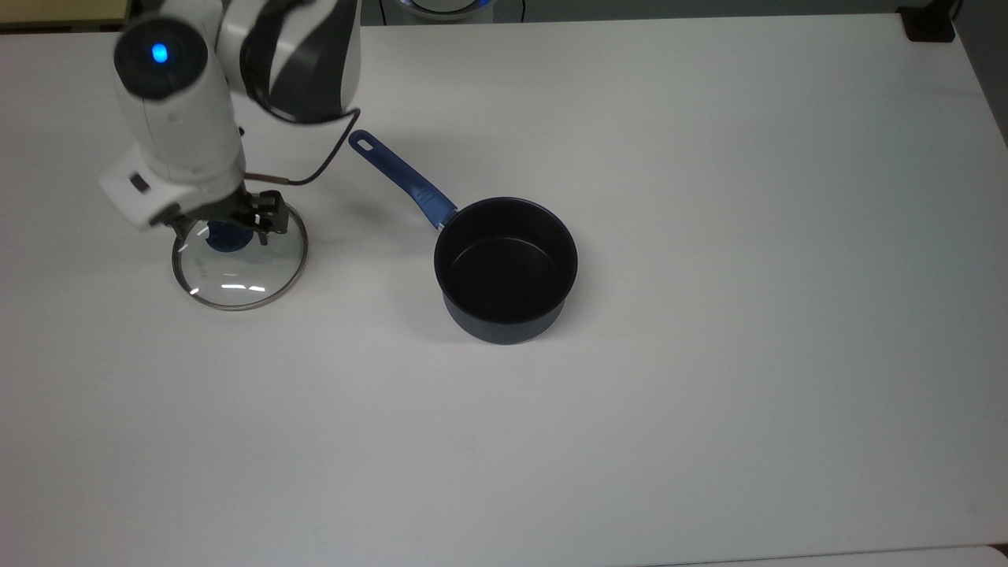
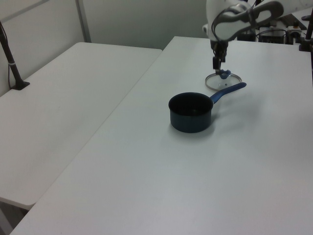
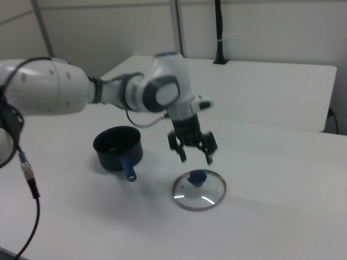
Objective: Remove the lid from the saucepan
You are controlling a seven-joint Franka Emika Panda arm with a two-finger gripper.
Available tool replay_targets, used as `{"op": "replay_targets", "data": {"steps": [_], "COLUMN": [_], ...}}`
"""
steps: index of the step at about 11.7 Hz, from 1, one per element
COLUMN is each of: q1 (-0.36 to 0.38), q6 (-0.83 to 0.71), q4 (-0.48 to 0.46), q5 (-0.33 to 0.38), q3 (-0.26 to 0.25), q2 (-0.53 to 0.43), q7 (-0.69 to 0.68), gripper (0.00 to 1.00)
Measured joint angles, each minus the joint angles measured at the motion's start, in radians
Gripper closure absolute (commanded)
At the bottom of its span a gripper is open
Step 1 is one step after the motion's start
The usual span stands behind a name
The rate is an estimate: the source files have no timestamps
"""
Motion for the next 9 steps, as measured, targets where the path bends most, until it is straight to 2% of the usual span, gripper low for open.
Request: {"op": "replay_targets", "data": {"steps": [2,5,9], "q1": [0.04,0.118,0.149], "q6": [-0.126,-0.289,-0.321], "q4": [0.012,0.004,-0.014], "q5": [0.0,0.0,0.0], "q3": [0.011,0.019,0.02], "q2": [-0.118,-0.294,-0.358], "q7": [0.081,0.103,0.112], "gripper": [0.0,0.0,0.0]}}
